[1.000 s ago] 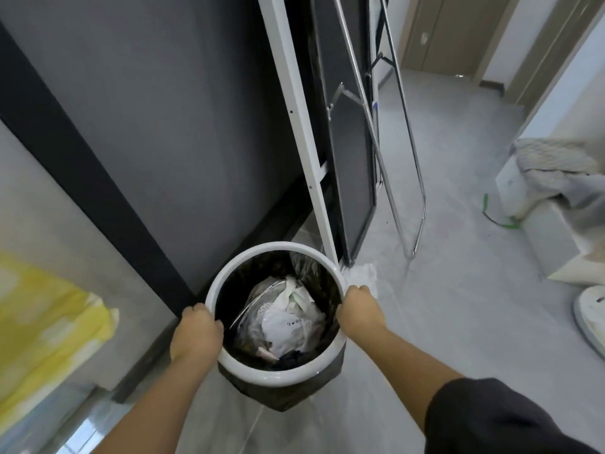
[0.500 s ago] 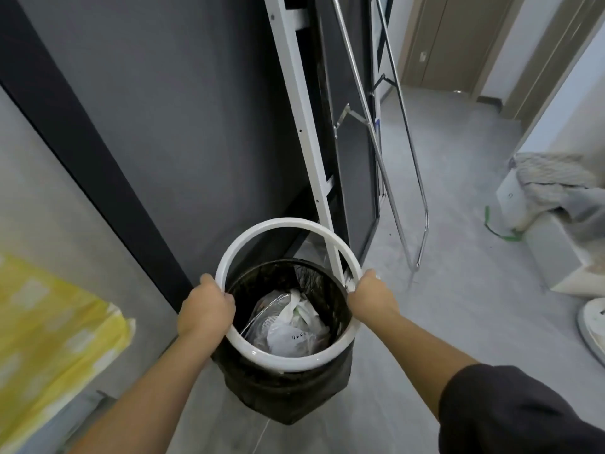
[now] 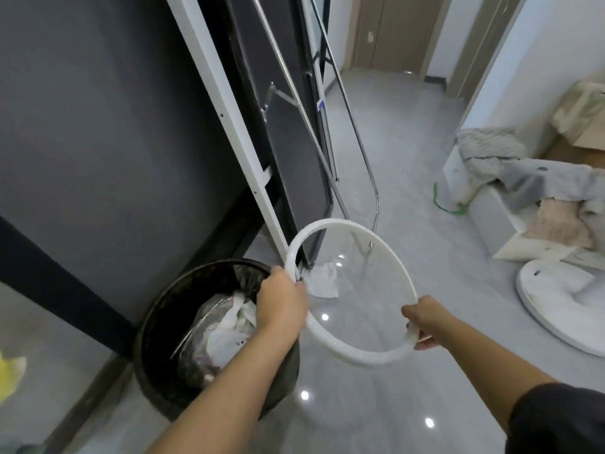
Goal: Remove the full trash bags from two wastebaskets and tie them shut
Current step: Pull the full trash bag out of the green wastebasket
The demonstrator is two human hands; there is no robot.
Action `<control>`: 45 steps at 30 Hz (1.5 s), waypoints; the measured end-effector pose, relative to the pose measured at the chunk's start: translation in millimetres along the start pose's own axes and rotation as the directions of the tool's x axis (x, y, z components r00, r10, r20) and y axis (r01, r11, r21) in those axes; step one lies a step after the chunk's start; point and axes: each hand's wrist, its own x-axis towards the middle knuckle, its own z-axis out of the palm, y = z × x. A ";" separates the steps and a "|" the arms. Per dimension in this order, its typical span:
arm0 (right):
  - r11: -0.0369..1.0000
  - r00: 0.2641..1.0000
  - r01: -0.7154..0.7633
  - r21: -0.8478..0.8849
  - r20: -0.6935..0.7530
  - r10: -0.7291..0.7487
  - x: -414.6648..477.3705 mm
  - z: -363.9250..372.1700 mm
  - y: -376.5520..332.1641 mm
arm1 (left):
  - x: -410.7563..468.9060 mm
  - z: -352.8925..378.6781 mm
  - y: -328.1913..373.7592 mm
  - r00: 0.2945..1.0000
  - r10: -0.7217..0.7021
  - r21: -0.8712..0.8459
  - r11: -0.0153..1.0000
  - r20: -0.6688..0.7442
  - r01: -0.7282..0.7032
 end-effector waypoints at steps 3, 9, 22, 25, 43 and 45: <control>0.996 0.995 -0.091 0.021 -0.039 0.092 22.3 -17.9 35.2 | -5.8 52.9 12.3 0.986 -0.053 0.076 0.996 0.157 0.042; 0.992 0.990 -0.124 -0.037 -0.078 0.121 79.6 8.3 104.5 | 2.8 150.8 -49.3 0.861 -0.339 0.129 0.941 0.380 0.313; 0.965 0.995 -0.103 -0.241 -0.029 0.099 138.3 82.6 153.7 | 13.4 233.2 -147.5 0.683 -0.528 -0.223 0.684 0.505 0.694; 0.946 0.997 -0.066 -0.318 0.012 0.073 128.1 83.6 140.8 | -1.0 213.2 -138.7 0.662 -0.502 -0.333 0.595 0.557 0.732; 0.879 0.711 -0.251 0.407 0.693 -0.118 -38.2 170.1 26.8 | -104.9 78.3 -175.0 0.780 -0.433 -0.892 -0.222 0.452 0.394; 0.870 0.714 -0.265 0.416 0.691 -0.113 -49.5 174.2 23.0 | -110.2 61.1 -168.8 0.800 -0.433 -0.905 -0.288 0.416 0.314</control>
